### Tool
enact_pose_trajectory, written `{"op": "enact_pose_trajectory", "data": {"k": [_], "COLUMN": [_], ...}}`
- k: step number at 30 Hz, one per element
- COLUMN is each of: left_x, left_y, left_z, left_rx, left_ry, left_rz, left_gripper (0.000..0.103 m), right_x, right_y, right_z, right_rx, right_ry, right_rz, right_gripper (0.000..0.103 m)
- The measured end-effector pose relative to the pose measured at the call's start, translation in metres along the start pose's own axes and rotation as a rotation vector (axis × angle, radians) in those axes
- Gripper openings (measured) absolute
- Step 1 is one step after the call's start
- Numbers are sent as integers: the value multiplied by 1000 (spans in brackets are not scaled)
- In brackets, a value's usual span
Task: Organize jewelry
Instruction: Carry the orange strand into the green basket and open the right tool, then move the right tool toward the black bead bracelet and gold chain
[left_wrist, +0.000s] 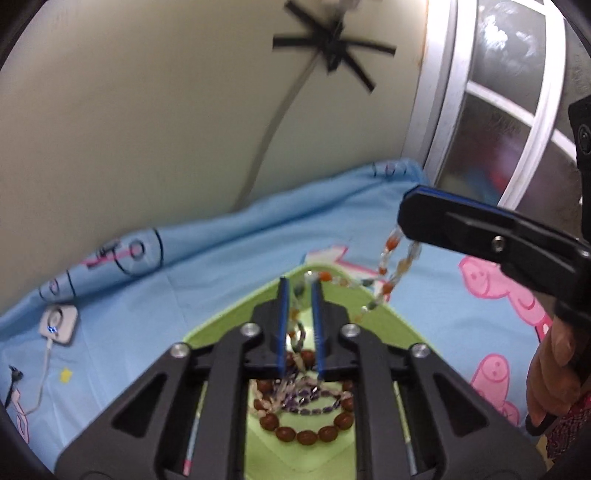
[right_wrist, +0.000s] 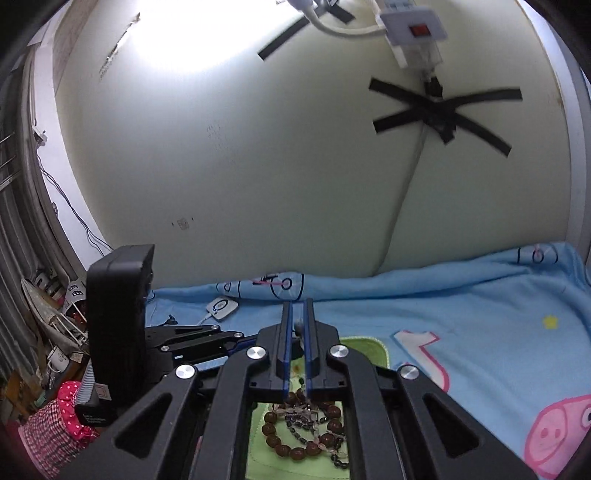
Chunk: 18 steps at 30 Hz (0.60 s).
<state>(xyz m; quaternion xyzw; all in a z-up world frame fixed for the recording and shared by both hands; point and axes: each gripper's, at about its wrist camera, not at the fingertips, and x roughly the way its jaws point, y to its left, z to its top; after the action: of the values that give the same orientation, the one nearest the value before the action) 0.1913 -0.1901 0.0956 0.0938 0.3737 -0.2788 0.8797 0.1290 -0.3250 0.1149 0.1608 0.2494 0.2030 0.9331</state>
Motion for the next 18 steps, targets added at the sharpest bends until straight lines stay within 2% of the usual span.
{"op": "enact_pose_trajectory", "data": {"k": [1, 4, 7, 11, 14, 18], "left_x": [2, -3, -19, -61, -104, -149], "left_y": [2, 7, 12, 22, 35, 62], "left_z": [-2, -5, -5, -12, -34, -73], "left_rx": [0, -4, -16, -36, -35, -64], "left_ry": [4, 0, -29, -92, -147, -174], "left_rz": [6, 8, 8, 0, 17, 66], "left_gripper": [12, 12, 12, 12, 12, 12], "right_x": [3, 0, -7, -19, -29, -30], "right_y": [-2, 0, 6, 22, 40, 63], "right_z": [-1, -1, 3, 4, -3, -21], "right_rx": [10, 15, 10, -8, -32, -56], "right_ry": [11, -9, -37, -51, -50, -13], "right_rz": [8, 9, 22, 53, 83, 137], "right_gripper": [0, 22, 23, 23, 23, 23]}}
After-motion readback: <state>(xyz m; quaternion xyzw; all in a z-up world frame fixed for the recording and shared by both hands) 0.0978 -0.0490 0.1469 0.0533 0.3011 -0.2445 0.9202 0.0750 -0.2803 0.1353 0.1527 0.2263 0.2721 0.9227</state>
